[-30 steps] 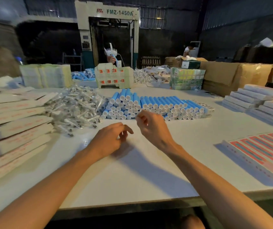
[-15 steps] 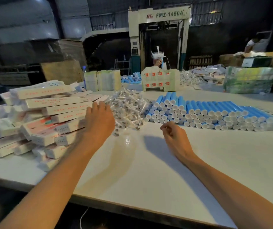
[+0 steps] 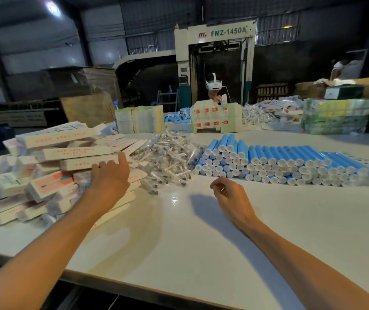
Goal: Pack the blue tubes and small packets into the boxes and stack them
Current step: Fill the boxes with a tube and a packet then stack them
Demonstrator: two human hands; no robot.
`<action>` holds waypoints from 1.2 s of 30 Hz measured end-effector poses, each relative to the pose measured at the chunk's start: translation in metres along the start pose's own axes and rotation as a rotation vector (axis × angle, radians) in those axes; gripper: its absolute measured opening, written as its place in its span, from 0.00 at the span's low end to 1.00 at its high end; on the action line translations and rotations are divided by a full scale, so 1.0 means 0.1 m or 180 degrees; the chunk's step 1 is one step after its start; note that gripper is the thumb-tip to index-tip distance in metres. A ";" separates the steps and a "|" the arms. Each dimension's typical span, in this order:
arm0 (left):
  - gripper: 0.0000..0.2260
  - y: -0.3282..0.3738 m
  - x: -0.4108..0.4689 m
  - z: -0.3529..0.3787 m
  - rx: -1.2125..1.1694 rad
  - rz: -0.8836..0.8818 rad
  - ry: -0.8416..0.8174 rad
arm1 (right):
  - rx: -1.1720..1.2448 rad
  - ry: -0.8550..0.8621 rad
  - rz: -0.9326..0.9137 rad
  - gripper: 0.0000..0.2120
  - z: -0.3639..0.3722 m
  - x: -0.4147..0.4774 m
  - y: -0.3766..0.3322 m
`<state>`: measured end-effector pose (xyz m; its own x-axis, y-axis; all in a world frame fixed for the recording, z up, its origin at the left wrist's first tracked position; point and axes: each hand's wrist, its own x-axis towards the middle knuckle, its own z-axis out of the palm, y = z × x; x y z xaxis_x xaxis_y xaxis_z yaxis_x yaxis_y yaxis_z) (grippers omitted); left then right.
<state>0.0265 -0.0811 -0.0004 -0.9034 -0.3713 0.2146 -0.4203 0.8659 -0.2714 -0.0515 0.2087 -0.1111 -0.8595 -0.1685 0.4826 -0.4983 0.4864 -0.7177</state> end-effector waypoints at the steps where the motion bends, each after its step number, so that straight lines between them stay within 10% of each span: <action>1: 0.35 0.02 -0.01 -0.03 -0.0234 0.0083 0.0126 | 0.0001 -0.0001 0.0002 0.07 0.00 0.00 0.00; 16: 0.25 1.20 0.01 0.03 -0.5390 0.0717 -0.0636 | -0.0185 0.0878 0.0247 0.11 -0.46 0.62 -0.30; 26: 0.15 1.41 0.08 0.45 -0.7011 0.0373 -0.1811 | -0.1795 -0.0106 0.1072 0.19 -0.54 1.90 -0.03; 36: 0.19 1.44 0.06 0.45 -0.7064 0.1019 -0.1355 | -0.1970 -0.0407 0.1175 0.17 -0.52 2.05 -0.08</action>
<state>-0.0437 0.0260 -0.0807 -0.9856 0.0421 0.1640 0.1417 -0.3260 0.9347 -0.2181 0.2148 0.0201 -0.9844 0.0196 0.1746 -0.0507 0.9198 -0.3890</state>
